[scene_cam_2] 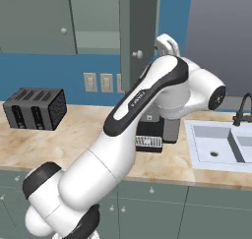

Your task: Close all open cabinet doors.

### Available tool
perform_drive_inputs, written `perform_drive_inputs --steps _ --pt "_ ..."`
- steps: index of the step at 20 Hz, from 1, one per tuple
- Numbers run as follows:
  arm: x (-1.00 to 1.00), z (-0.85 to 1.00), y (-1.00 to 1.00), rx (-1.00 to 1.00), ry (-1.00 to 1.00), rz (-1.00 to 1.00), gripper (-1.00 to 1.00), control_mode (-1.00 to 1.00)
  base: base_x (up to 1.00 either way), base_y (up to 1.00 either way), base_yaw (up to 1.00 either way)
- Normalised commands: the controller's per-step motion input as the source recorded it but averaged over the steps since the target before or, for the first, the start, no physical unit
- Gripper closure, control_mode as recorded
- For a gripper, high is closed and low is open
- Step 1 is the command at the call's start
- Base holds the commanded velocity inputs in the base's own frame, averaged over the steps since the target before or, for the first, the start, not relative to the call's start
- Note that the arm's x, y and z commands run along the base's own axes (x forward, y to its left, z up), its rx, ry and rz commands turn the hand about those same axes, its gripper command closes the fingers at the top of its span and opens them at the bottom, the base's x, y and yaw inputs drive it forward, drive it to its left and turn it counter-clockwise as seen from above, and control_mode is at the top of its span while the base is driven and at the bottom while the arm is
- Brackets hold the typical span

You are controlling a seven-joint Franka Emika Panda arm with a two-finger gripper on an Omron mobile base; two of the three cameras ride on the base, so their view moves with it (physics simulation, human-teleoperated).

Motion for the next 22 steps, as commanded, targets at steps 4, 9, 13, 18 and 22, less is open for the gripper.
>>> perform_drive_inputs --steps 4,9,13,18,22 --pt "0.1 0.06 0.03 -0.1 0.02 0.08 -1.0 -1.0 0.0 0.0 0.0" --pt "0.03 0.05 0.09 -0.03 0.04 0.14 -1.0 -1.0 0.0 0.0 0.0" --pt "0.04 0.04 0.14 -0.01 0.02 0.16 -1.0 -1.0 0.0 0.0 0.0" --pt "0.0 0.01 0.17 -0.04 0.0 0.15 -1.0 -1.0 0.0 0.0 0.0" --pt "-0.02 0.0 0.26 -0.05 0.0 0.1 -1.0 -1.0 0.0 0.0 0.0"
